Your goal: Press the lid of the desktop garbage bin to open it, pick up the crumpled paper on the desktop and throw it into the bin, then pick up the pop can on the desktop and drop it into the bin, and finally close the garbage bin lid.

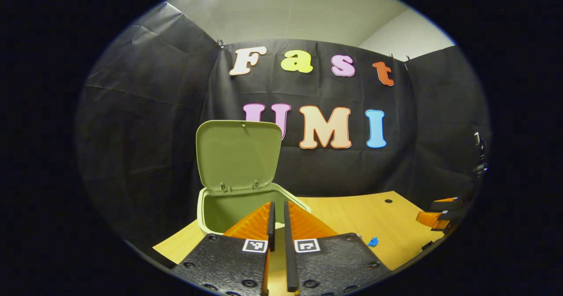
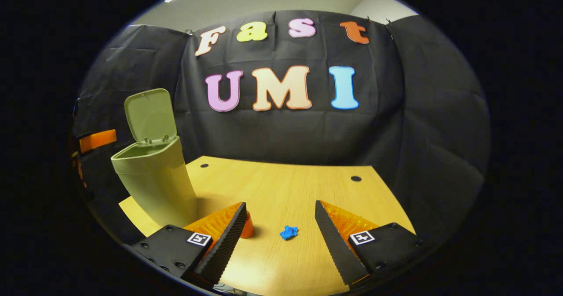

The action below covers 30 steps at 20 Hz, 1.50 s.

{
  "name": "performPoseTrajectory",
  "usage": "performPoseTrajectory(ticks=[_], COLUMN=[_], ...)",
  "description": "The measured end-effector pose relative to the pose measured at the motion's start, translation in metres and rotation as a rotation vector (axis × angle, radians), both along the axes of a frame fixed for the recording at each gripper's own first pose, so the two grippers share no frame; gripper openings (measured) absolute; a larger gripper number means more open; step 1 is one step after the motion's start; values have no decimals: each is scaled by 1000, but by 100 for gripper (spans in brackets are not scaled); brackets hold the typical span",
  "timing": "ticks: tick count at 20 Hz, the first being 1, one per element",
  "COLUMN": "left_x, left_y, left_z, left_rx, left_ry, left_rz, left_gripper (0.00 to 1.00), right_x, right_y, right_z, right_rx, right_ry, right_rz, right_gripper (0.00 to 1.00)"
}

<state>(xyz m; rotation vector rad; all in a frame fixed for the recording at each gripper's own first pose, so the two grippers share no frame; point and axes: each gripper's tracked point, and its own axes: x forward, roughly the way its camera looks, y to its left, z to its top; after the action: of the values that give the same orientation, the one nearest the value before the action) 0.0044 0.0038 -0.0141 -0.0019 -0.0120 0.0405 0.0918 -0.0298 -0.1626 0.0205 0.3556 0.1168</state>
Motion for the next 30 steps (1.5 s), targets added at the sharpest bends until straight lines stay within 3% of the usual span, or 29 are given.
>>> performPoseTrajectory(ticks=[5,6,12,20,30], left_x=[-4,-7,-20,-43,-47], left_y=[12,14,36,57,39], left_z=[-14,-15,-14,-16,-32], left_rx=[26,28,59,87,80], left_ry=[46,50,56,111,176], left_rz=[47,64,182,328,312], left_gripper=[86,89,93,93,95], right_x=[28,35,81,130,141], right_y=[-9,-11,0,-7,13], right_z=[-42,-51,-94,-148,-194], right_rx=[-15,-21,-62,-106,-114], right_ry=[100,119,206,335,438], right_rz=[27,34,101,109,113], right_gripper=[99,99,98,99,99])
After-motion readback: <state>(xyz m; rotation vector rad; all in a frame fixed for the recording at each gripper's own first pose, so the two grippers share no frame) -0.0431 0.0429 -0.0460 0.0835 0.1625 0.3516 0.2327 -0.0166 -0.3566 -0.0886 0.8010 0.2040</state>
